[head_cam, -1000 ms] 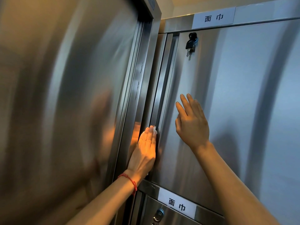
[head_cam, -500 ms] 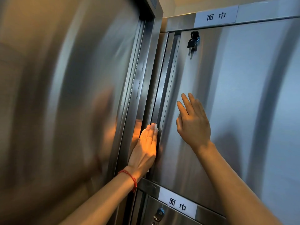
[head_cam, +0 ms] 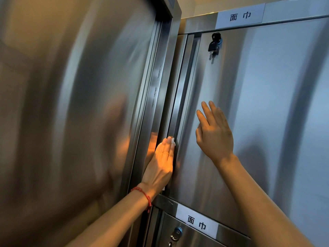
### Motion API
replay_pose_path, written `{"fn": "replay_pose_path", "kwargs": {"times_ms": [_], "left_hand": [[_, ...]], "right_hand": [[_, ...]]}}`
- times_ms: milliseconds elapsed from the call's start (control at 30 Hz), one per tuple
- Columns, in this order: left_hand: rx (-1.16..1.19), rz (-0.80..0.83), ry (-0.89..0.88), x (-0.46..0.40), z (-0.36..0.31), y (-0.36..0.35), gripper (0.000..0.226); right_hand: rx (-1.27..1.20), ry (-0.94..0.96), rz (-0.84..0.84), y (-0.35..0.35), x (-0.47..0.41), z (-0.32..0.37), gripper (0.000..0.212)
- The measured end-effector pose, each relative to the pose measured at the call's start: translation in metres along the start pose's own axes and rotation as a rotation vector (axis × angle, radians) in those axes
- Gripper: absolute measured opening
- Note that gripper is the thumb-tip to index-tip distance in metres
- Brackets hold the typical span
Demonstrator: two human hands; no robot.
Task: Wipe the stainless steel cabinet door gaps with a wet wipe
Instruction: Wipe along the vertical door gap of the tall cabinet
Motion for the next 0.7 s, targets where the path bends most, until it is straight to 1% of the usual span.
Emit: {"fn": "replay_pose_path", "kwargs": {"times_ms": [67, 100, 200, 233, 267, 333, 367, 400, 500, 567, 700], "left_hand": [[-0.039, -0.023, -0.012, 0.005, -0.002, 0.003, 0.039], [-0.056, -0.020, -0.020, 0.007, -0.004, 0.003, 0.043], [-0.062, 0.005, -0.010, 0.017, -0.006, 0.011, 0.063], [-0.059, 0.005, -0.006, 0.019, -0.007, 0.013, 0.064], [-0.061, -0.001, -0.012, 0.022, -0.007, 0.014, 0.061], [-0.084, -0.025, -0.055, 0.030, -0.009, 0.012, 0.046], [-0.076, -0.026, -0.070, 0.033, -0.009, 0.010, 0.043], [-0.070, -0.015, -0.070, 0.036, -0.008, 0.009, 0.045], [-0.146, 0.025, -0.085, 0.046, -0.009, 0.003, 0.054], [-0.160, 0.025, -0.065, 0.053, -0.008, -0.001, 0.056], [-0.144, -0.007, -0.091, 0.066, -0.011, -0.007, 0.041]], "right_hand": [[0.005, 0.000, 0.003, -0.001, 0.000, 0.000, 0.044], [0.004, -0.001, 0.002, -0.001, 0.000, 0.000, 0.044], [-0.004, 0.000, -0.009, -0.001, 0.000, 0.000, 0.043], [-0.003, 0.001, -0.012, -0.001, 0.000, 0.000, 0.043], [-0.001, 0.002, -0.013, -0.001, 0.000, -0.001, 0.043], [-0.001, 0.004, -0.012, -0.001, 0.000, -0.001, 0.044], [-0.001, 0.005, -0.011, -0.001, 0.000, 0.000, 0.044], [-0.001, 0.005, -0.010, -0.001, 0.000, 0.000, 0.044], [-0.002, 0.007, -0.014, -0.001, 0.000, -0.001, 0.043], [-0.007, 0.005, -0.019, -0.001, 0.001, -0.001, 0.042], [-0.018, 0.007, -0.029, -0.002, 0.001, 0.000, 0.041]]}}
Point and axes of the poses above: each hand's wrist, its own x-axis away from the middle knuckle, its own y-axis out of the back of the hand, z = x × y, the point moved 4 cm from there along -x, towards the middle knuckle, and after that the axes turned 3 degrees about y, right-handed, at the moved point
